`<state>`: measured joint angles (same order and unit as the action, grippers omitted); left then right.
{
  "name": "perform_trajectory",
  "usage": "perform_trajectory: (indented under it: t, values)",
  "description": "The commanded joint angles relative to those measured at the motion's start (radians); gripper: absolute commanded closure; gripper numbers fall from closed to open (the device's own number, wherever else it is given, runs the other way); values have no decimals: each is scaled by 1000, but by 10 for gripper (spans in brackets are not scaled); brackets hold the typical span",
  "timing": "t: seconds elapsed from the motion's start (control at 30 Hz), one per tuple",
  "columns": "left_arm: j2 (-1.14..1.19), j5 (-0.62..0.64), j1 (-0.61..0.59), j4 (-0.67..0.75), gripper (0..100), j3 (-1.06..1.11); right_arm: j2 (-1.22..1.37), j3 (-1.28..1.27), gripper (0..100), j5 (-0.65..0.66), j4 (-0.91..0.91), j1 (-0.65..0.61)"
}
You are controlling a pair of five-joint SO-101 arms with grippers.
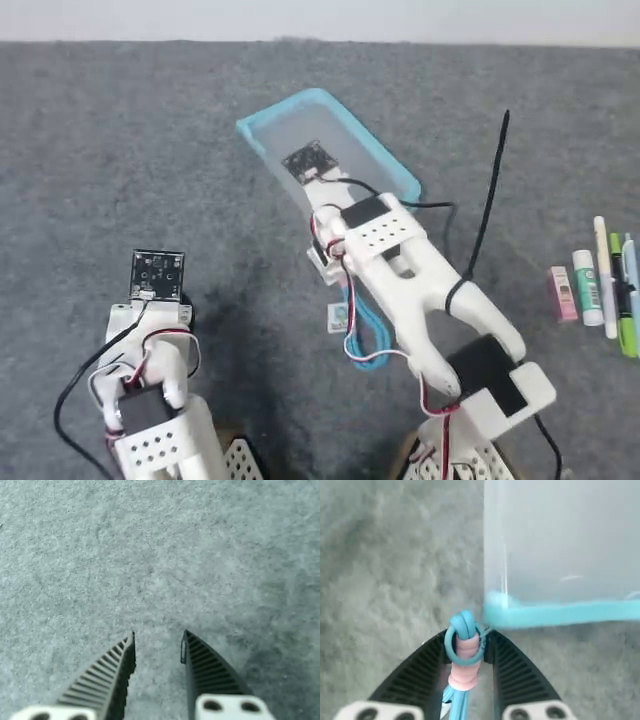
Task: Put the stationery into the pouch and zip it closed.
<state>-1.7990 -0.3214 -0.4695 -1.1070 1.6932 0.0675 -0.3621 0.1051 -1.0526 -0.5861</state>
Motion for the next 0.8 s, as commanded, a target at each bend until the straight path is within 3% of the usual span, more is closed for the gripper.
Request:
perform_trajectory:
  t: [0.0, 0.27, 0.4, 0.6, 0.77]
  values:
    - [8, -11, 6, -8, 852, -5, -88, -60, 992, 38, -15, -16]
    - [8, -11, 6, -8, 852, -5, -222, -305, 846, 161, 62, -87]
    - [8, -11, 6, -8, 852, -5, -234, -296, 843, 158, 64, -58]
    - [8, -11, 5, -8, 852, -5, -236, -221, 845, 133, -22, 84]
    - [8, -11, 5, -8, 852, -5, -223, -216, 846, 132, 10, 101]
